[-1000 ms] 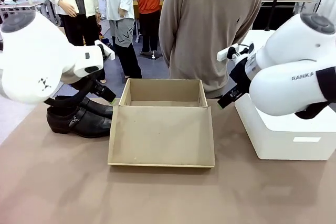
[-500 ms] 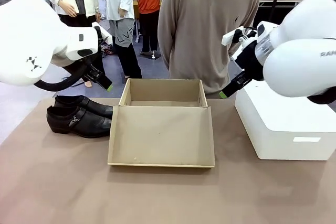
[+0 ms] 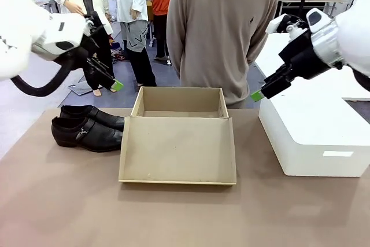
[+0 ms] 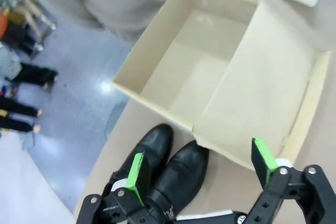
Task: Pack the shoes into the box.
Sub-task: Place one shoe of the Shoes into the Shoes Box.
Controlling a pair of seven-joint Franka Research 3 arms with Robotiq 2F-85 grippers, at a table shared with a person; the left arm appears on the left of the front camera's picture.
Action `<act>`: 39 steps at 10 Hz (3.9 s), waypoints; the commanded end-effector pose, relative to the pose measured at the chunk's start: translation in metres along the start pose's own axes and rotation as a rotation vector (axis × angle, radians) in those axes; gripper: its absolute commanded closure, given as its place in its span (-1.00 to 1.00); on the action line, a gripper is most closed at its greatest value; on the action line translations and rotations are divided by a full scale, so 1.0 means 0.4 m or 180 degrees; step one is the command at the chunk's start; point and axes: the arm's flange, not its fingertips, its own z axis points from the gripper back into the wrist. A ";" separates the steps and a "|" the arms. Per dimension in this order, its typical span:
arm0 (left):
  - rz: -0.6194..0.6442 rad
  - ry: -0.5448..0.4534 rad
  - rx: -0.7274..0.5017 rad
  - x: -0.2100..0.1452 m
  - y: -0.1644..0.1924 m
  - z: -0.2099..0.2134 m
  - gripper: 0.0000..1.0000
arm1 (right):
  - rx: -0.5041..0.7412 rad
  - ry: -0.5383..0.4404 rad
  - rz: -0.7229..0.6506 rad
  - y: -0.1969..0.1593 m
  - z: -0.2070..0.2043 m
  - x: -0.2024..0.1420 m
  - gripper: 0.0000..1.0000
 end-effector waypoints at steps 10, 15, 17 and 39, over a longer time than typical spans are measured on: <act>-0.0334 -0.0244 -0.0731 0.013 0.053 0.017 -1.00 | 0.0563 -0.0409 0.0361 -0.053 0.009 0.003 -1.00; -0.0294 -0.0225 -0.0688 0.012 0.061 0.006 -1.00 | 0.0519 -0.0391 0.0408 -0.052 0.035 0.040 -1.00; -0.0273 -0.0179 -0.0680 0.009 0.047 0.012 -1.00 | 0.0463 -0.0327 0.0327 -0.041 0.043 0.040 -1.00; -0.1850 0.1519 -0.0758 0.096 0.318 -0.034 -1.00 | 0.0463 -0.0327 0.0327 -0.041 0.043 0.040 -1.00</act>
